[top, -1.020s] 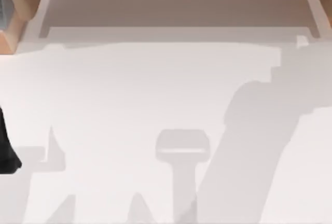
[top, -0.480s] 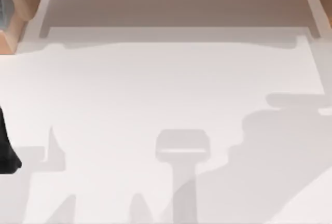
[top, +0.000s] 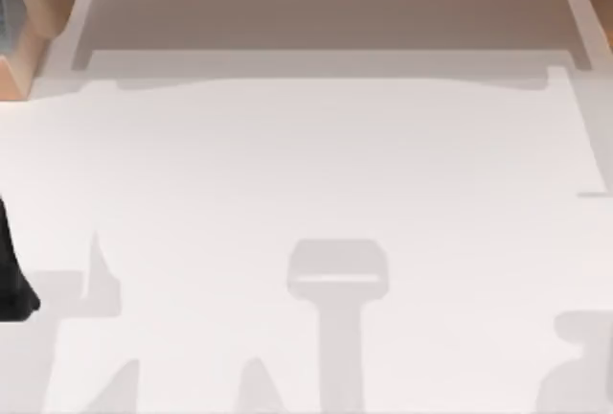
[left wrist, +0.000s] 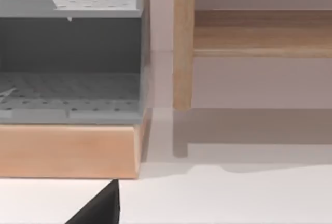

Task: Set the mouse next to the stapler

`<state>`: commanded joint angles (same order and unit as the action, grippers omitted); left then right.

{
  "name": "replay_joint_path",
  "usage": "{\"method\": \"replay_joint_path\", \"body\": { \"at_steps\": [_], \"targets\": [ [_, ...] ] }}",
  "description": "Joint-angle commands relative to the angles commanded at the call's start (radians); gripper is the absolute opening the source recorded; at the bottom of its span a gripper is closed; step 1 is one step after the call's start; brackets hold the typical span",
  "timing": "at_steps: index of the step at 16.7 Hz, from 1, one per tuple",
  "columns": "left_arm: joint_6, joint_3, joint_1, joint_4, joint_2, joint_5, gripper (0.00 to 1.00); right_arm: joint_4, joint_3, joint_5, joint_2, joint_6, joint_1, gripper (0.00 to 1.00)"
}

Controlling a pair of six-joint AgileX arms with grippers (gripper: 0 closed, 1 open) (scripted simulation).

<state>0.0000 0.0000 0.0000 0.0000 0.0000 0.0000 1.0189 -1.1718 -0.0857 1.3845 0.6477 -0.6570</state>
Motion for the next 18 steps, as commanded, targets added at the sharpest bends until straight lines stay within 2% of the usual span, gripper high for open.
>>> {"method": "replay_joint_path", "body": {
  "at_steps": [6,10,13,18],
  "targets": [
    [0.0,0.0,0.0,0.0,0.0,0.0,1.0,-0.01,0.39,0.007,-0.232,0.109,-0.093,0.0],
    [0.0,0.0,0.0,0.0,0.0,0.0,1.0,-0.011,0.575,0.012,-0.335,0.16,-0.134,0.0],
    [0.0,0.0,0.0,0.0,0.0,0.0,1.0,-0.012,0.65,0.014,-0.374,0.18,-0.15,0.0],
    [0.0,0.0,0.0,0.0,0.0,0.0,1.0,-0.012,0.663,0.014,-0.381,0.183,-0.153,0.0]
  ]
}}
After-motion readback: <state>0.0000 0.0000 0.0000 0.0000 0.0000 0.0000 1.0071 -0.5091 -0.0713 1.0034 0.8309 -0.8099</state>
